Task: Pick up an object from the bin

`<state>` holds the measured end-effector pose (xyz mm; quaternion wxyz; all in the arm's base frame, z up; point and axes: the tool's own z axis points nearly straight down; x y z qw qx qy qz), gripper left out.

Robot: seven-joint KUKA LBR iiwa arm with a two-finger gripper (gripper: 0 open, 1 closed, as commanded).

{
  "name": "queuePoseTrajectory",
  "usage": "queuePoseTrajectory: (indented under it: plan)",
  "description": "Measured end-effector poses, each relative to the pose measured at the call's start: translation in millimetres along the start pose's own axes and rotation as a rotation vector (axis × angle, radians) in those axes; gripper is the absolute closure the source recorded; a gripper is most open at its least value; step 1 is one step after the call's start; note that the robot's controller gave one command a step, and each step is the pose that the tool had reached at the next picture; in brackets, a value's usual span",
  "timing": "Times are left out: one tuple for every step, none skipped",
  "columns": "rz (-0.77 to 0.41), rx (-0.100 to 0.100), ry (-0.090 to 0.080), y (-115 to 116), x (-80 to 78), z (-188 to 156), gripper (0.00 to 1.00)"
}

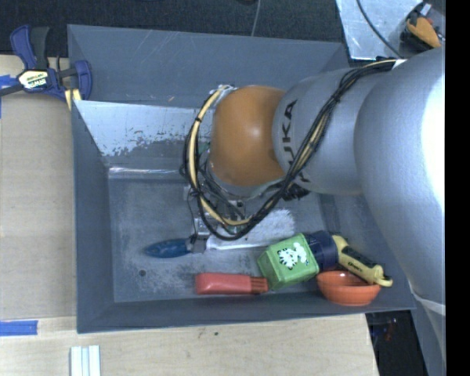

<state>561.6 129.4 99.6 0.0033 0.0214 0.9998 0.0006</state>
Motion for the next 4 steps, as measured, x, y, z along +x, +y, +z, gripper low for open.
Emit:
queuePoseTrajectory:
  plan:
    - [-0.423,-0.002,-0.007,-87.0,-4.9,28.4,0.0]
    - [-0.147,-0.001,-0.009,-82.7,-13.5,26.8,1.0]
    - [-0.147,-0.001,-0.009,-82.7,-13.5,26.8,1.0]
    - [-0.146,0.0,-0.002,-83.2,-11.3,3.5,1.0]
